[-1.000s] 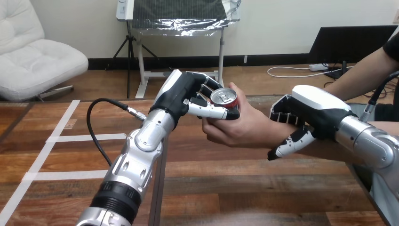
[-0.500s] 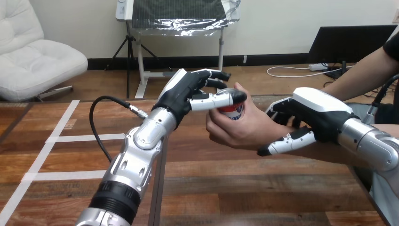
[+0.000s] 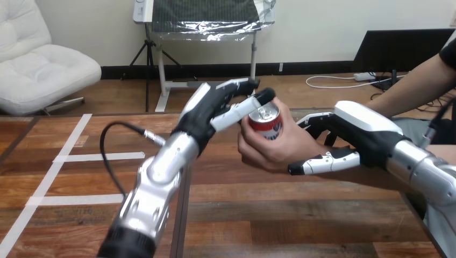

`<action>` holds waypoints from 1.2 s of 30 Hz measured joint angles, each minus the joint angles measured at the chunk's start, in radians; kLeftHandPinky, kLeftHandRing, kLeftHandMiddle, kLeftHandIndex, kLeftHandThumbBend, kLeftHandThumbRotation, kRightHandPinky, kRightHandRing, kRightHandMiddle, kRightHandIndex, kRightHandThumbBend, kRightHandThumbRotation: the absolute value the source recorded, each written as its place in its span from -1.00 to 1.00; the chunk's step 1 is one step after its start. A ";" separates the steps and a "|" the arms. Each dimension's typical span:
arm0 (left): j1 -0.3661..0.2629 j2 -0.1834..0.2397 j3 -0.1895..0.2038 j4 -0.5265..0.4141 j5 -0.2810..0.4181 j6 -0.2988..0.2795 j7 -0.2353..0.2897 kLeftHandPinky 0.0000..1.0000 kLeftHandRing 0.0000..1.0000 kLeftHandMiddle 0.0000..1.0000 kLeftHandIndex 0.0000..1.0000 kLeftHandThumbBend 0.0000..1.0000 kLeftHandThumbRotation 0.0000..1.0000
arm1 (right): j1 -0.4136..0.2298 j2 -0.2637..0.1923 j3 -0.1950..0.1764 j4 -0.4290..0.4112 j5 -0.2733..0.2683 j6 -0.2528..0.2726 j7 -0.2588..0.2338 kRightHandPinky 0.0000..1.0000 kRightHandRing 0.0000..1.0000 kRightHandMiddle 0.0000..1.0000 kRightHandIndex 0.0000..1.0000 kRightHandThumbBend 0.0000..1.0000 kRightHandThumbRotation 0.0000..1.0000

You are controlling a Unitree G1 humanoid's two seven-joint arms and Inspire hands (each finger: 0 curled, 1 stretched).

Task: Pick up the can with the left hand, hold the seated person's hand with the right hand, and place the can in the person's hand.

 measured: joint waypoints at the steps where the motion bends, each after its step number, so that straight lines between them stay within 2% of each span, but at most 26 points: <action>1: 0.013 0.001 -0.001 -0.008 0.001 -0.006 0.005 0.71 0.77 0.73 0.63 0.75 0.86 | 0.009 0.000 -0.004 -0.009 0.006 0.003 0.001 0.29 0.60 0.69 0.74 0.96 0.41; 12: 0.138 -0.006 -0.004 -0.085 0.000 -0.071 0.054 0.58 0.68 0.68 0.61 0.80 0.85 | 0.073 0.002 -0.039 -0.079 0.037 0.022 0.004 0.31 0.70 0.78 0.84 1.00 0.58; 20: 0.231 -0.008 -0.005 -0.162 0.000 -0.080 0.069 0.55 0.64 0.66 0.61 0.80 0.89 | 0.118 0.002 -0.063 -0.120 0.064 0.025 0.006 0.38 0.75 0.82 0.87 1.00 0.67; 26: 0.300 -0.007 -0.004 -0.228 -0.001 -0.086 0.076 0.52 0.63 0.66 0.59 0.71 0.93 | 0.149 0.008 -0.080 -0.142 0.106 0.023 0.006 0.42 0.76 0.84 0.90 1.00 0.78; 36: 0.422 -0.008 -0.004 -0.344 -0.026 -0.139 0.076 0.39 0.60 0.62 0.55 0.40 0.96 | 0.217 0.047 -0.125 -0.195 0.197 0.016 0.000 0.58 0.82 0.89 0.93 1.00 0.97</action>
